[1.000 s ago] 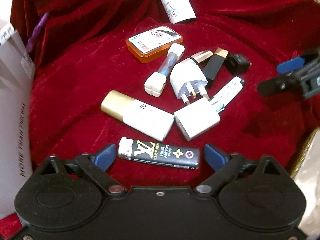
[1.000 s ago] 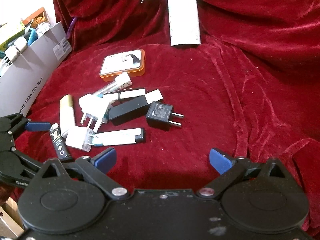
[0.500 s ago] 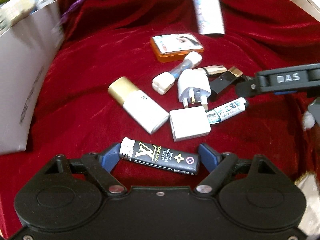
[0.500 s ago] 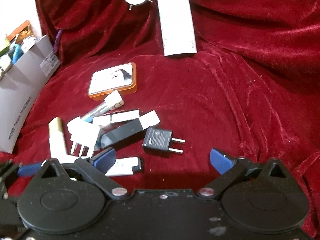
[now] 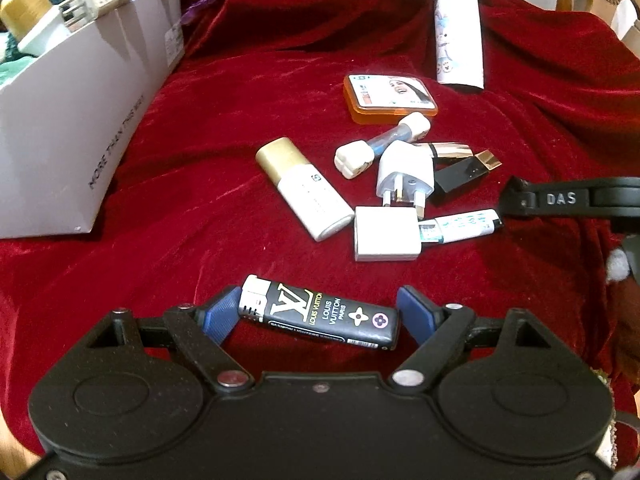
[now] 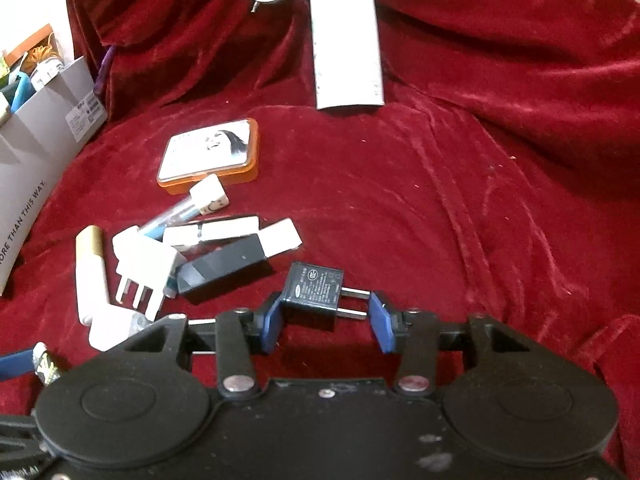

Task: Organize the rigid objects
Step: 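Carry the black lighter with the left tool while the right tool grasps a black plug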

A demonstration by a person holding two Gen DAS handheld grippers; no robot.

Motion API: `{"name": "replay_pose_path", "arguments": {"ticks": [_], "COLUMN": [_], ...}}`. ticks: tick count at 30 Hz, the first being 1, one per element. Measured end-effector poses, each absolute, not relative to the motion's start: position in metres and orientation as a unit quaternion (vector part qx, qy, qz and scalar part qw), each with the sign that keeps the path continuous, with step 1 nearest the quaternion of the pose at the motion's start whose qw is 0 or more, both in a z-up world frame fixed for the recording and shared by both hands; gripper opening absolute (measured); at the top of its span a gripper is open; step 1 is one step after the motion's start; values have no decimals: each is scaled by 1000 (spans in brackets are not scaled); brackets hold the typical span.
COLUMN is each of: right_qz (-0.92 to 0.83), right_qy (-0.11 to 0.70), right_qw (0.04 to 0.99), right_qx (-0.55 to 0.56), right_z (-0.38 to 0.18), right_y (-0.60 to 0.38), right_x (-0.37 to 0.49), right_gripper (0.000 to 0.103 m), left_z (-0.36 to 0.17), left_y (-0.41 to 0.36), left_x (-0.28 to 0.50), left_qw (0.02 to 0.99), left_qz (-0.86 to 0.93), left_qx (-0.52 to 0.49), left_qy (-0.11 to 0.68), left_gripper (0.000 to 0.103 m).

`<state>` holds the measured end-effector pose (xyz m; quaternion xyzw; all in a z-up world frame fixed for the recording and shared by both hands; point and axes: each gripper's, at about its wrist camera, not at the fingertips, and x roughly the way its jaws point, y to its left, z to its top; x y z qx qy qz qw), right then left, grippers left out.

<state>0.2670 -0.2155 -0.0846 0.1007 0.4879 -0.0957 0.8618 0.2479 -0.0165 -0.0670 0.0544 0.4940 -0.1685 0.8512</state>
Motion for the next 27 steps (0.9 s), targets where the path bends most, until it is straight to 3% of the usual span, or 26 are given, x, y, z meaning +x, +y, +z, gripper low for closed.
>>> {"name": "replay_pose_path", "arguments": {"ticks": [27], "right_qz": [-19], "right_qy": [443], "right_qw": [892], "right_qx": [94], "right_z": [-19], "right_y": [-205], "right_x": [150], "right_gripper": [44], "left_z": [-13], "left_y": [-27], "left_x": [161], "left_qw": [870], "left_qz": [-178], "left_qx": [29], "left_qy": [460], "left_gripper": [80]}}
